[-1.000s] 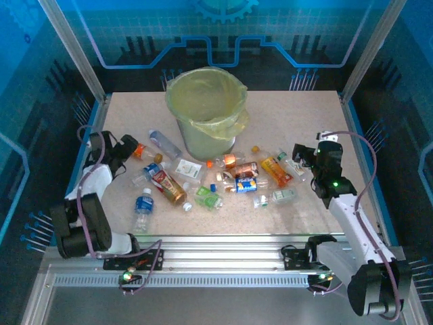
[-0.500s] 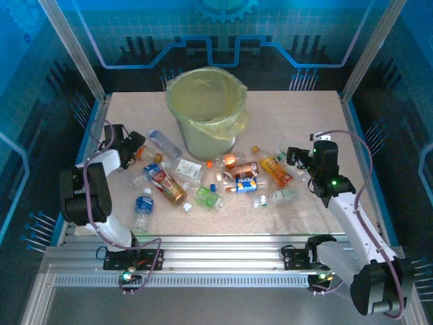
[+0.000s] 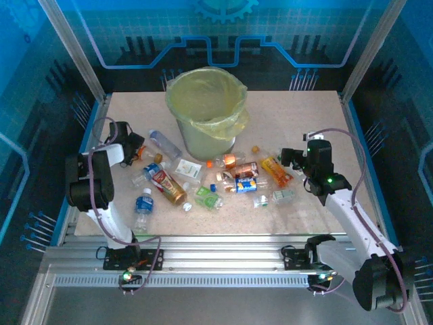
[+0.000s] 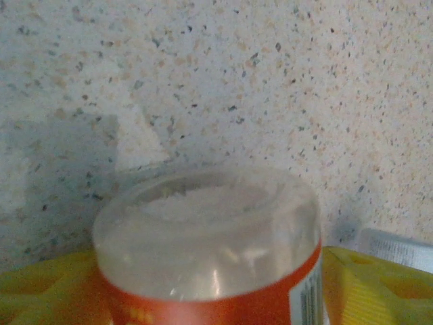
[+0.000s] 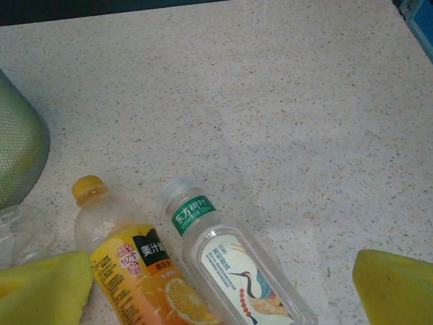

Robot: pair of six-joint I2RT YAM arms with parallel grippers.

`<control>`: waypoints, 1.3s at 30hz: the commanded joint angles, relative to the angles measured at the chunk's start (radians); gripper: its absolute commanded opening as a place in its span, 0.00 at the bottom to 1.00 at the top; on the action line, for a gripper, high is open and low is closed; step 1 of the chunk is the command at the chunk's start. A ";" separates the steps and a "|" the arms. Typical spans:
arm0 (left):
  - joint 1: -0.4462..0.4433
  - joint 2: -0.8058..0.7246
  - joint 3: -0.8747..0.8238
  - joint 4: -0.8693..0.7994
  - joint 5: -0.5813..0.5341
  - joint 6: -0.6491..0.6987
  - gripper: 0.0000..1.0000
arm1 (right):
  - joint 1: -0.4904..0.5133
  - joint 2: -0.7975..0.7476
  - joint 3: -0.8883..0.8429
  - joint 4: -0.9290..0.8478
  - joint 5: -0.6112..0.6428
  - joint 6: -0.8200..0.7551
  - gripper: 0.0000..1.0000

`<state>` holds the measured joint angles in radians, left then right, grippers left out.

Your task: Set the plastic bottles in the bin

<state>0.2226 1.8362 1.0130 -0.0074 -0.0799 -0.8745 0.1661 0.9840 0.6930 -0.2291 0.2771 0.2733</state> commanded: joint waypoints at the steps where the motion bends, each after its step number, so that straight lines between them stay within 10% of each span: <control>1: -0.007 0.028 0.036 0.014 -0.048 -0.025 0.68 | 0.020 -0.004 0.031 0.013 0.005 0.003 1.00; 18: 0.062 -0.067 0.209 -0.059 -0.116 0.075 0.23 | 0.029 -0.086 0.041 -0.038 0.025 0.001 1.00; 39: 0.022 -0.431 0.445 -0.123 -0.150 0.335 0.15 | 0.029 -0.152 0.062 -0.113 0.017 0.154 1.00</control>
<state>0.2733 1.4685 1.4021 -0.1558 -0.2211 -0.6060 0.1822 0.8574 0.7357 -0.3168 0.2840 0.3752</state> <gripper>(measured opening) 0.560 0.996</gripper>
